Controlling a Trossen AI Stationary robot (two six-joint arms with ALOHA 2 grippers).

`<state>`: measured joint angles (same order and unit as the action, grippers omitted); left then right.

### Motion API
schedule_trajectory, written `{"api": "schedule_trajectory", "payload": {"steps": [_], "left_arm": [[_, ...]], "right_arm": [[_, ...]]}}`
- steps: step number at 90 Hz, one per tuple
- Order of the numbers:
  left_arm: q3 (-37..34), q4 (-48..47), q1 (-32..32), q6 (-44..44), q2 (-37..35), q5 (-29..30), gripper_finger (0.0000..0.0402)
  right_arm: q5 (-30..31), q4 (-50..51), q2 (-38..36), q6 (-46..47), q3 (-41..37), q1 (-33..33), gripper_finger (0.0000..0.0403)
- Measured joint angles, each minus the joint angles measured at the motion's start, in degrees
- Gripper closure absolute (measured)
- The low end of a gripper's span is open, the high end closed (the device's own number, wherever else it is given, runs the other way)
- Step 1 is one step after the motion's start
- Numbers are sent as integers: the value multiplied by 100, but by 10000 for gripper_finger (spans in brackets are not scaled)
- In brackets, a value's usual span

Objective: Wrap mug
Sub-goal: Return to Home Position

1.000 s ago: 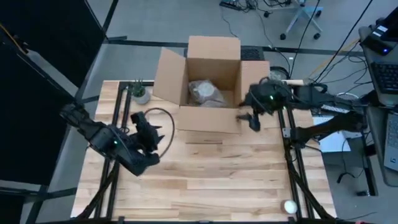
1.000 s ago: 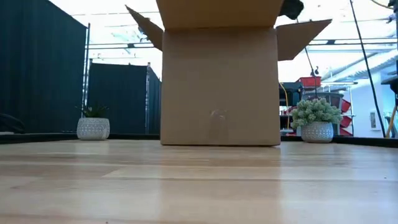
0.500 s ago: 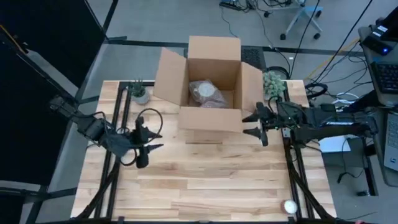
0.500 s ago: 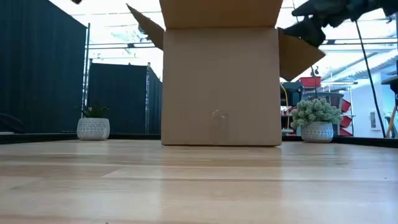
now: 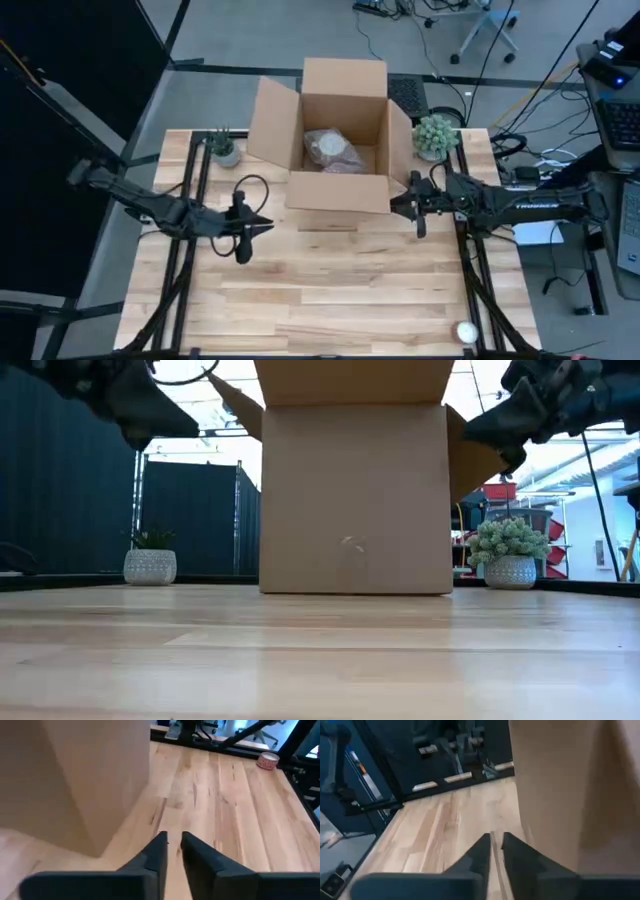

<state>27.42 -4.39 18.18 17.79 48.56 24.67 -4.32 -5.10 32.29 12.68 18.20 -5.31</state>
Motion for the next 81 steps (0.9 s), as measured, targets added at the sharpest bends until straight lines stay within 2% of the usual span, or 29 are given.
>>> {"api": "schedule_trajectory", "payload": {"steps": [7, 17, 30, 37, 44, 57, 67, 74, 81], "left_arm": [[-73, 98, -191, -100, 0, -28, 397], [-212, 389, -499, -392, 0, -299, 398], [-469, 960, -889, -663, 0, -1392, 398], [-488, 1011, -1033, -659, 0, -1723, 398], [-497, 919, -1107, -632, 0, -1726, 398], [-497, 908, -1153, -628, 0, -1289, 398], [-497, 828, -1144, -423, 7, -1286, 398], [-500, 456, -1142, -465, 7, -1365, 398], [-643, 580, -1145, -468, -60, -1219, 398]], "right_arm": [[-17, -8, -258, -102, 0, 1, 398], [-26, 25, -681, -271, 0, 1, 394], [-33, 79, -1198, -259, -173, 1, 400], [-33, 81, -1467, -185, -387, 1, 401], [-23, 123, -1693, -157, -633, 1, 400], [151, 352, -1828, -364, -796, -27, 399], [121, 413, -1832, -15, -796, -20, 399], [-19, 681, -1831, -178, -792, -24, 399], [-39, 845, -1831, -283, -816, -23, 399]]}}
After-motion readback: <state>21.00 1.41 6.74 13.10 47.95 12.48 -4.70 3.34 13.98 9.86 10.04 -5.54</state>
